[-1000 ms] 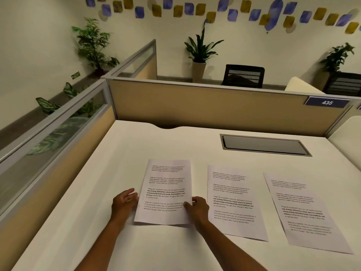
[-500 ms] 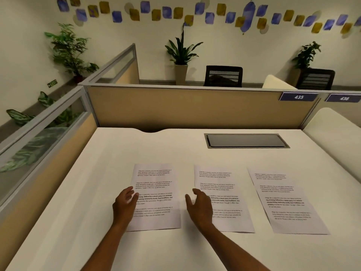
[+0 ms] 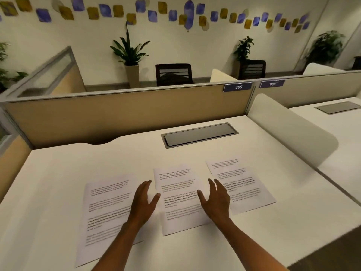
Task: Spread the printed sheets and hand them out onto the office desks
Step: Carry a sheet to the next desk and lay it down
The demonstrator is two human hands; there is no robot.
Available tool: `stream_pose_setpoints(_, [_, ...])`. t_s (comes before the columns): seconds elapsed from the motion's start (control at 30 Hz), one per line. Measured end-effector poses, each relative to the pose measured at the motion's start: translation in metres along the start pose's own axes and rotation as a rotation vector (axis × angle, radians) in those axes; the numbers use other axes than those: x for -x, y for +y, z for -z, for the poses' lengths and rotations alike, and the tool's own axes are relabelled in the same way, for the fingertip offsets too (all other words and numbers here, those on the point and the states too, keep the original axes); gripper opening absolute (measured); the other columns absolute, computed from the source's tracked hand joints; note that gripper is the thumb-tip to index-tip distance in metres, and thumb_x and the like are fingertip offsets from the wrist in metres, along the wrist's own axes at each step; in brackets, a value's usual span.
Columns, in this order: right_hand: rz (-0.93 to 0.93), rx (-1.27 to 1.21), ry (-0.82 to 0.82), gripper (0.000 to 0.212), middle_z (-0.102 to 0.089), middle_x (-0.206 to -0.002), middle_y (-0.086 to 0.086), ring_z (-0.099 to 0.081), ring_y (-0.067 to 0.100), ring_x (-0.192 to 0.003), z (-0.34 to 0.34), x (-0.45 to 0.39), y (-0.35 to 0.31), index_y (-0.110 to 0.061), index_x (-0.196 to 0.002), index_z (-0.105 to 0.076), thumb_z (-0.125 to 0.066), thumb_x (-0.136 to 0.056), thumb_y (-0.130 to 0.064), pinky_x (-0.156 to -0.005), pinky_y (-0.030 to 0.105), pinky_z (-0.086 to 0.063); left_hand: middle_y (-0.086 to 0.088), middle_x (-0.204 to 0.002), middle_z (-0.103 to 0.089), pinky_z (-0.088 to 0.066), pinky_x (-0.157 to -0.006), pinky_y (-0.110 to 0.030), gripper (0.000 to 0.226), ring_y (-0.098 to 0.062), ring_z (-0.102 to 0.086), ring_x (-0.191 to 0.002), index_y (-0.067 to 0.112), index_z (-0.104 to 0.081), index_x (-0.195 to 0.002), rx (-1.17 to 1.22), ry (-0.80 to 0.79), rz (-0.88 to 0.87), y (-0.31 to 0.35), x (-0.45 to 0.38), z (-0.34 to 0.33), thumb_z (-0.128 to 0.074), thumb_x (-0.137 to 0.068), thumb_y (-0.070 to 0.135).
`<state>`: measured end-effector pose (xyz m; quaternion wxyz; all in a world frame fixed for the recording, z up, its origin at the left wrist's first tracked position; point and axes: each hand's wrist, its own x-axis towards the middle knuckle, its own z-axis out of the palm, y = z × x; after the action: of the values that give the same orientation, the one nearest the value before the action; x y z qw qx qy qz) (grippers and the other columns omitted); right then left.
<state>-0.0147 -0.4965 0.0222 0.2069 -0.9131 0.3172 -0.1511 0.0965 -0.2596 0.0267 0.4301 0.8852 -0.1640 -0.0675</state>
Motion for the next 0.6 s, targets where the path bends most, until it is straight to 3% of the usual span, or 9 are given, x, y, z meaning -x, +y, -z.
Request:
stream_pose_setpoints(0.2, [-0.133,0.09,0.024,0.069,-0.04,-0.151,0.011,-0.038,0.031,-0.137,0.036,-0.016,0.065,-0.019,-0.144,-0.041,-0.055,-0.087,-0.056,-0.108,0.05,-0.033,-0.002,-0.157,-0.03,-0.021,-0.116,-0.03,0.066,-0.018,-0.023,-0.145,0.019,-0.032,-0.148,-0.046,-0.143,-0.128,0.051,-0.018,-0.062,-0.061,-0.092,0.037])
stream_pose_setpoints(0.43, [-0.262,0.12,-0.075,0.073,-0.026,-0.157,0.007,-0.026,0.027,-0.143,0.065,-0.034,0.131,-0.022,-0.149,-0.028,-0.045,-0.09,-0.061,-0.113,0.046,-0.026,-0.001,-0.159,-0.024,-0.018,-0.12,-0.037,0.068,-0.019,-0.016,-0.148,0.022,-0.029,-0.149,-0.079,-0.268,-0.154,0.101,-0.028,-0.129,-0.06,-0.091,0.039])
stream_pose_setpoints(0.6, [-0.307,0.091,-0.109,0.073,-0.025,-0.157,0.007,-0.027,0.028,-0.142,0.081,-0.053,0.168,-0.021,-0.149,-0.026,-0.045,-0.09,-0.06,-0.113,0.046,-0.026,0.0,-0.161,-0.018,-0.013,-0.12,-0.036,0.072,-0.018,-0.009,-0.15,0.022,-0.023,-0.151,-0.17,-0.342,-0.187,0.128,-0.029,-0.173,-0.057,-0.092,0.044])
